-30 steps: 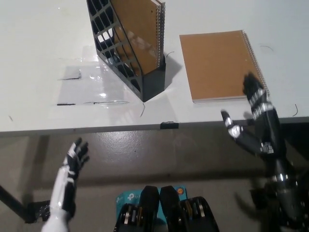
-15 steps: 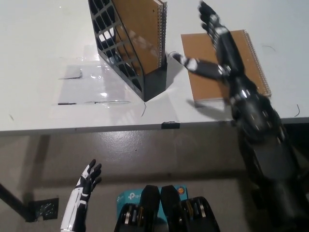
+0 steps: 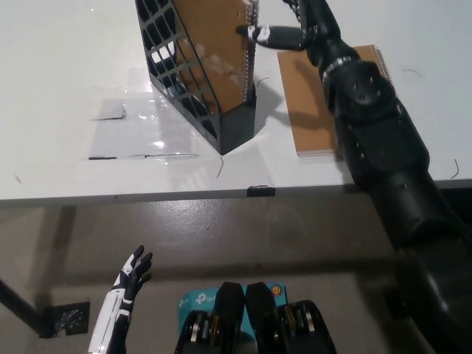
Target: Use the right hand to pick up a book from the book holder on the left side and put it on another book on the right side
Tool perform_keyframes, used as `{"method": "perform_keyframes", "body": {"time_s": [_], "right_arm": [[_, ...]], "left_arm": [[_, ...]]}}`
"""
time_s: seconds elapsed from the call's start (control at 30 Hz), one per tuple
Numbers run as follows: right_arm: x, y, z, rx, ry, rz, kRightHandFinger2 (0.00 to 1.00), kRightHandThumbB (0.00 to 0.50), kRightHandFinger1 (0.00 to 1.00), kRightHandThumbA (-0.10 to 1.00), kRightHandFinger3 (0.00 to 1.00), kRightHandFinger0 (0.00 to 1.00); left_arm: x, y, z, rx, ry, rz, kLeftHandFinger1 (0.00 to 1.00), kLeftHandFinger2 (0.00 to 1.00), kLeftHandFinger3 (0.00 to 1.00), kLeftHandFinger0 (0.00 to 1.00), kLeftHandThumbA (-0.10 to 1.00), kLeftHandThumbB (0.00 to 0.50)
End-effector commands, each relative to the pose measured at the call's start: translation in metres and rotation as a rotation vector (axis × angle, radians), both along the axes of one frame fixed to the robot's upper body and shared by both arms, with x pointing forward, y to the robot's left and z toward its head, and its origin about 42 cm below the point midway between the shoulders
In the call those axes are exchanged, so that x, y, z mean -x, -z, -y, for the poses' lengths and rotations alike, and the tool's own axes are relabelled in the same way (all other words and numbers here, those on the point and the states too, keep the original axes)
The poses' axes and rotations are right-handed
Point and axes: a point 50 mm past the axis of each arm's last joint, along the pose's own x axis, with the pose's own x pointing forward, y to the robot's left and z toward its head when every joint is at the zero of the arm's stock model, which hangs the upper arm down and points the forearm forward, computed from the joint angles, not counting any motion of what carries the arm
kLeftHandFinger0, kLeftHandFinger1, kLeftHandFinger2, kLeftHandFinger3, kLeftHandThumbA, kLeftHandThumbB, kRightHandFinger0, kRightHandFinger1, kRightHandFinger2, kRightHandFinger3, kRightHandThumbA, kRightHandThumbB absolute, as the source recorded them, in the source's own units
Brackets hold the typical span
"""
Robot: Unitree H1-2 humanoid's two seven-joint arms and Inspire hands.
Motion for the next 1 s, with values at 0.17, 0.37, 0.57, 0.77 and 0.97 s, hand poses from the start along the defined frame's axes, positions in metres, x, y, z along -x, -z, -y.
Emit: {"method": "perform_keyframes", "body": {"time_s": [0.17,0.37,0.57,0.77,0.97], "right_arm": [[0.0,-0.052,-0.036,-0.066,-0.081,0.091,1.0,0.308,1.0,0.87,1.0,1.0],[0.001,-0.047,-0.048,-0.042,-0.085,0.09,1.0,0.312,1.0,0.87,1.0,1.0],[-0.001,-0.038,-0.052,-0.043,-0.088,0.065,1.0,0.323,1.0,0.87,1.0,1.0],[-0.001,-0.023,-0.055,-0.03,-0.084,0.02,1.0,0.292,1.0,0.82,1.0,1.0],[0.0,-0.018,-0.059,-0.038,-0.085,0.006,1.0,0.313,1.0,0.82,1.0,1.0]], "left_arm": [[-0.004,-0.013,-0.003,-0.037,0.024,0.057,1.0,1.0,1.0,1.0,1.0,0.249],[-0.006,-0.017,-0.006,-0.032,0.029,0.06,1.0,1.0,1.0,1.0,1.0,0.263],[-0.008,-0.017,-0.007,-0.035,0.031,0.062,1.0,1.0,1.0,1.0,1.0,0.264],[-0.009,-0.018,-0.009,-0.038,0.04,0.077,1.0,1.0,1.0,1.0,1.0,0.263],[-0.009,-0.02,-0.009,-0.04,0.041,0.065,1.0,1.0,1.0,1.0,1.0,0.252]]}}
